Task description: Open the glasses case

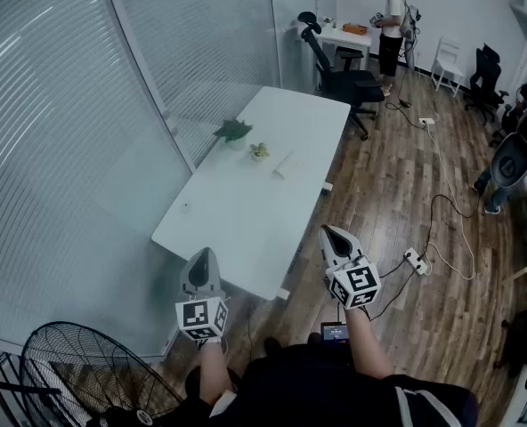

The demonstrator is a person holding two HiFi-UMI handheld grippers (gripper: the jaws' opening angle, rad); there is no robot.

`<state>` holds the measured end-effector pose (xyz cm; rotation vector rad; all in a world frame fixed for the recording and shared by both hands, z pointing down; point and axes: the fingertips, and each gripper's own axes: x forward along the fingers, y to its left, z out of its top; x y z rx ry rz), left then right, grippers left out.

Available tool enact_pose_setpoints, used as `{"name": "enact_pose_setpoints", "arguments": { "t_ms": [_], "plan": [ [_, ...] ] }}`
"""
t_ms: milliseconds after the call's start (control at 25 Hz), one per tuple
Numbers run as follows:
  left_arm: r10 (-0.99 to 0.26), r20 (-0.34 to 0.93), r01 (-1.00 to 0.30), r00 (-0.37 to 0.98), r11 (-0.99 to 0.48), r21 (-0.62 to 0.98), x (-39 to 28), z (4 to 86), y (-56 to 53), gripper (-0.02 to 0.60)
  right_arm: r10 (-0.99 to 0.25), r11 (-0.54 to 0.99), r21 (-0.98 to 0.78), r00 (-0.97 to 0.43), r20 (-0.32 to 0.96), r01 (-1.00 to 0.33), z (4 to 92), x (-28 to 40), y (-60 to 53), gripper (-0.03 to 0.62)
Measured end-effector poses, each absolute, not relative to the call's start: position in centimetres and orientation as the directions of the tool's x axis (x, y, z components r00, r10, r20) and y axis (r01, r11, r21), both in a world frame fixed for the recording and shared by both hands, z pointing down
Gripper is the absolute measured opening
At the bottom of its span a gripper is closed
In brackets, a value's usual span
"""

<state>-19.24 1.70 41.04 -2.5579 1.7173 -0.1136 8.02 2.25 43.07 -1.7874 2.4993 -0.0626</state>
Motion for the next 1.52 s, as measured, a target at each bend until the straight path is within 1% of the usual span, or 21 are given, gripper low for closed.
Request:
{"name": "enact_pose_setpoints", "arguments": {
  "t_ms": [400, 600, 1200, 1520],
  "plan": [
    [-0.918, 0.022, -0.914, 0.395, -0.395, -0.089, -18.3, 40.9, 2.2, -0.002, -0.955, 0.294, -0.052, -0.292, -0.048, -0.954, 42.6, 9.3, 3.1, 0.015],
    [-0.924, 0.016, -0.920, 0.383, -0.383, -0.087, -18.0, 40.3, 2.3, -0.002, -0.955, 0.292, -0.051, -0.289, -0.060, -0.955, 42.0, 9.9, 3.5, 0.015],
    [-0.938, 0.053, -0.930, 0.343, -0.347, -0.121, -14.3, 40.7, 2.7, -0.002, -0.924, 0.370, -0.058, -0.361, -0.123, -0.927, 41.8, 12.1, 3.2, 0.015],
    [-0.935, 0.078, -0.925, 0.347, -0.355, -0.135, -11.5, 41.6, 2.4, -0.002, -0.925, 0.375, -0.087, -0.366, -0.100, -0.923, 43.6, 14.0, 2.2, 0.015]
  ]
}}
